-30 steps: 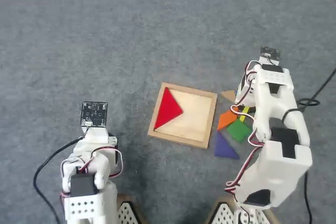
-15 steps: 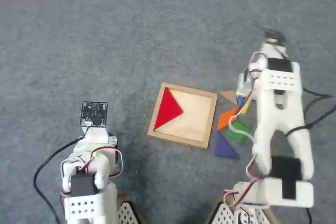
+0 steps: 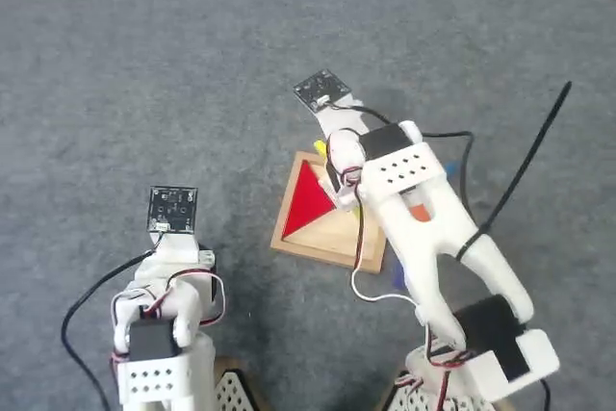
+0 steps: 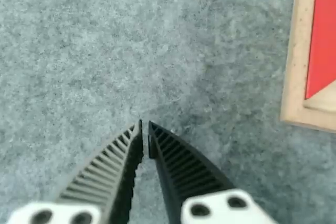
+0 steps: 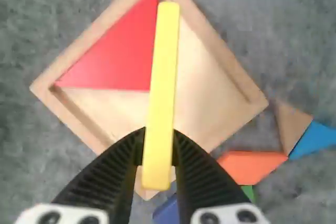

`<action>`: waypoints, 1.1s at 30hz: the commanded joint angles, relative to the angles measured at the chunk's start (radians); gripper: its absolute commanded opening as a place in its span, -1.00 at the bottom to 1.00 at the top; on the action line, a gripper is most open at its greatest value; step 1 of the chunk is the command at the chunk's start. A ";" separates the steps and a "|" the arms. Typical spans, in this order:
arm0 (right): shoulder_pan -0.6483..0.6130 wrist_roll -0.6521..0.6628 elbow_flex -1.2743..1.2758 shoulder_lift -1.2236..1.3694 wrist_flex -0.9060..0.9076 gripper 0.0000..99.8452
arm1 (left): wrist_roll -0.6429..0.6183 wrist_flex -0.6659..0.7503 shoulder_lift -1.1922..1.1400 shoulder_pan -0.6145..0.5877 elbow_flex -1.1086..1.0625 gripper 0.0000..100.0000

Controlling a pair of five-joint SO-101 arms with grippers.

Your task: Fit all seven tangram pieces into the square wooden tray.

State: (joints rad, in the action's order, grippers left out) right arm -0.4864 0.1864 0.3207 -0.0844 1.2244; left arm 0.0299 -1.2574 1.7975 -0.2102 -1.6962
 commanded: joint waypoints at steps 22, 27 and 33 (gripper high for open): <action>0.107 0.575 -0.301 0.377 -0.015 -0.99 | -0.017 -0.003 0.018 -0.002 0.013 -0.96; 0.125 0.600 -0.304 0.415 -0.019 -0.99 | -0.017 -0.003 0.018 -0.002 0.013 -0.96; 0.124 0.600 -0.304 0.412 -0.013 -0.81 | -0.017 -0.003 0.018 -0.002 0.013 -0.96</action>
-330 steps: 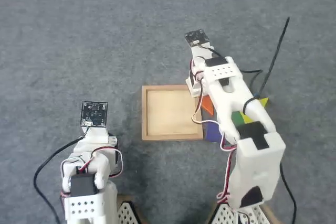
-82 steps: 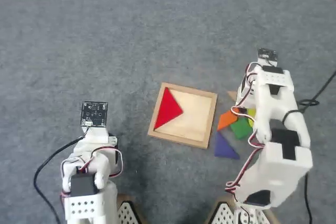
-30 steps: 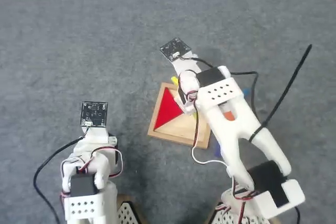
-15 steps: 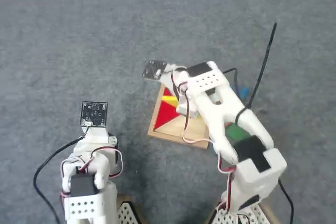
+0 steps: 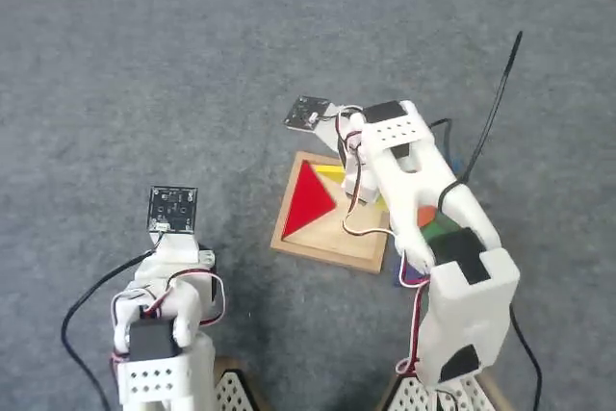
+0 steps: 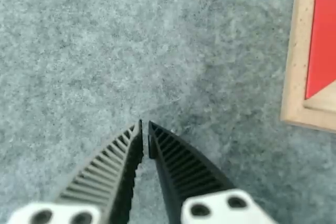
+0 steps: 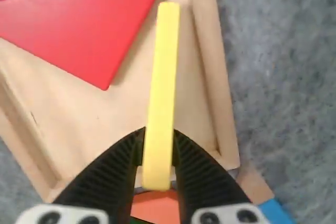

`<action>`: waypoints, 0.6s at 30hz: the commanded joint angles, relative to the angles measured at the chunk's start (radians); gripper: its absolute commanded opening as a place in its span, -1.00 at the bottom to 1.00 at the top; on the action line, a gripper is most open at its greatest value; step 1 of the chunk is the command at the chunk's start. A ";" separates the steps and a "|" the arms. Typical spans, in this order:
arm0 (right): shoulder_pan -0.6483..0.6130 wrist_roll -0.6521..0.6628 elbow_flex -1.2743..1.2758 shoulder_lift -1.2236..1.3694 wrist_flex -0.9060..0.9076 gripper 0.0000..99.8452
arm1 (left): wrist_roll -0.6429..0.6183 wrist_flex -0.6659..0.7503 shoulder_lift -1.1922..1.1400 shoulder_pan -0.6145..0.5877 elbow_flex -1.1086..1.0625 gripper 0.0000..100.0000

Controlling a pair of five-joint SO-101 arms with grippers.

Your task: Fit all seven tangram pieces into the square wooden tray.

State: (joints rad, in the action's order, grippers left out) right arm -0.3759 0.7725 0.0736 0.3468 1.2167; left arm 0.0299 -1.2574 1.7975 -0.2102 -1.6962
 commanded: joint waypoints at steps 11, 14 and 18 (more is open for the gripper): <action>-0.031 0.043 -0.084 -0.120 0.111 -0.46 | -0.017 -0.003 0.018 -0.002 0.013 -0.96; -0.071 0.040 -0.080 -0.173 0.156 -0.46 | -0.017 -0.003 0.018 -0.002 0.013 -0.96; -0.131 0.038 -0.078 -0.171 0.219 -0.46 | -0.017 -0.003 0.018 -0.002 0.013 -0.96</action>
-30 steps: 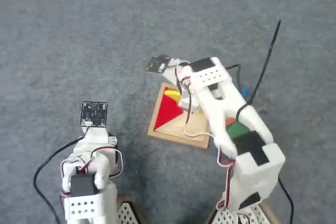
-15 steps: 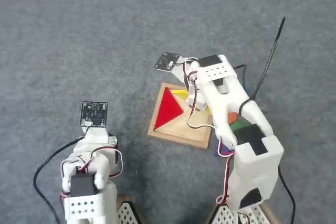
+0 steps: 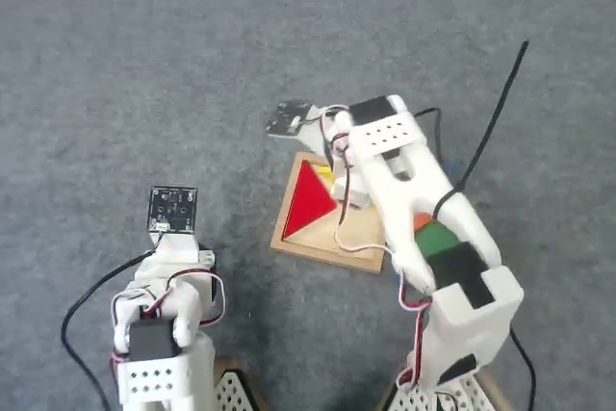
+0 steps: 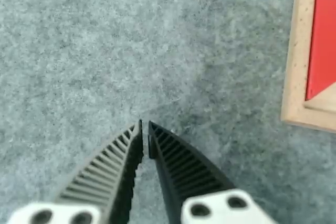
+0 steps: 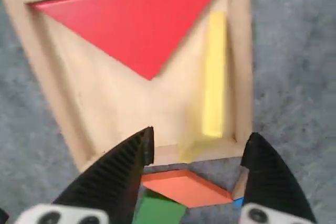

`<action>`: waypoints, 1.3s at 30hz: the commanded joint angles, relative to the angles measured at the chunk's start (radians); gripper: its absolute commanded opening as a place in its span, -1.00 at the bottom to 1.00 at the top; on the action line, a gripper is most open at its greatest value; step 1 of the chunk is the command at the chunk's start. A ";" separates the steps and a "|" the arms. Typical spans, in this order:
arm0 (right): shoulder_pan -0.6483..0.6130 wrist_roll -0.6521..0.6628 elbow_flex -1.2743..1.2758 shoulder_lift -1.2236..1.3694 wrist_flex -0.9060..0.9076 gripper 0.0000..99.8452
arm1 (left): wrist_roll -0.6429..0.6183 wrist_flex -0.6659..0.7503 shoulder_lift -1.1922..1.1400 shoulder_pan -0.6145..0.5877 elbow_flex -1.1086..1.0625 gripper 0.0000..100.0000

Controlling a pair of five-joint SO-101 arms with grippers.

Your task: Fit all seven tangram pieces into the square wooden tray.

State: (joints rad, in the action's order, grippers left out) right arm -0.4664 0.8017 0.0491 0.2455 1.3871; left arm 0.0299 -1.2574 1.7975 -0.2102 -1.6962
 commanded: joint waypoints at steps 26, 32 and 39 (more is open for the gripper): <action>0.051 -0.287 0.434 -0.392 -0.337 -0.97 | -0.017 -0.003 0.018 -0.002 0.013 -0.96; 0.059 -0.305 0.678 -0.490 -0.470 -0.99 | -0.017 -0.003 0.018 -0.002 0.013 -0.96; 0.074 -0.305 0.638 -0.372 -0.512 -0.99 | -0.017 -0.003 0.018 -0.002 0.013 -0.96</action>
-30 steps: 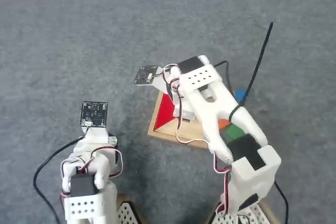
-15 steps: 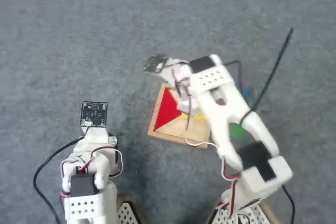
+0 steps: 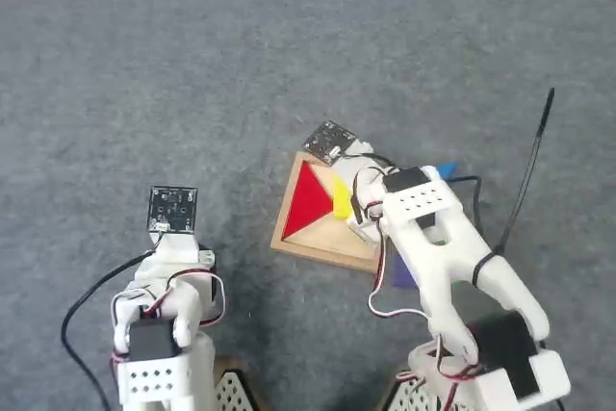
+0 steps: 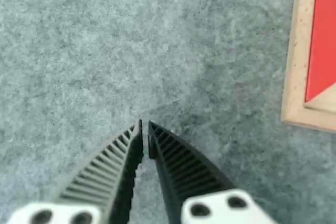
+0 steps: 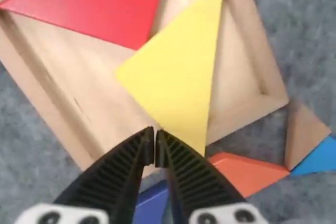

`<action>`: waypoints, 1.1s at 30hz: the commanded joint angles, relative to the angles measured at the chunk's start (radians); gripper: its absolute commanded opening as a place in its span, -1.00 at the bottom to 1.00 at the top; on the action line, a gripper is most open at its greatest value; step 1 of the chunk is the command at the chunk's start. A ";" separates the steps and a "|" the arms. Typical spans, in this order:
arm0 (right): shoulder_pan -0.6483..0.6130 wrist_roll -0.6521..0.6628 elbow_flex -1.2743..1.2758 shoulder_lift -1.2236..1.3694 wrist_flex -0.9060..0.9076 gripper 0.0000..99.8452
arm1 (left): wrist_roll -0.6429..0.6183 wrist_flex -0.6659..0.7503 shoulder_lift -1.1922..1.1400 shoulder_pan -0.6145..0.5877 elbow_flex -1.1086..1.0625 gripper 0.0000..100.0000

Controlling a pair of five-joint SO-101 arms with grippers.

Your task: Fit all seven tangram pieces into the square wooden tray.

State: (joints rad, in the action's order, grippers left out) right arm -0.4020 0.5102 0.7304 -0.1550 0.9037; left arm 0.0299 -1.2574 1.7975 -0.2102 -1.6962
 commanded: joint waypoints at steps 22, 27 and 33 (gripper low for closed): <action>0.027 -0.015 -0.460 0.367 0.071 -0.99 | -0.017 -0.003 0.018 -0.002 0.013 -0.96; 0.042 -0.021 -0.460 0.367 0.130 -0.99 | -0.017 -0.003 0.018 -0.002 0.013 -0.96; 0.042 -0.041 -0.313 0.259 0.071 -0.99 | -0.017 -0.003 0.018 -0.002 0.013 -0.96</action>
State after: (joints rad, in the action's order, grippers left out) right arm -0.3759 0.4948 0.3636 0.2071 1.0173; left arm 0.0299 -1.2574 1.7975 -0.2102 -1.6962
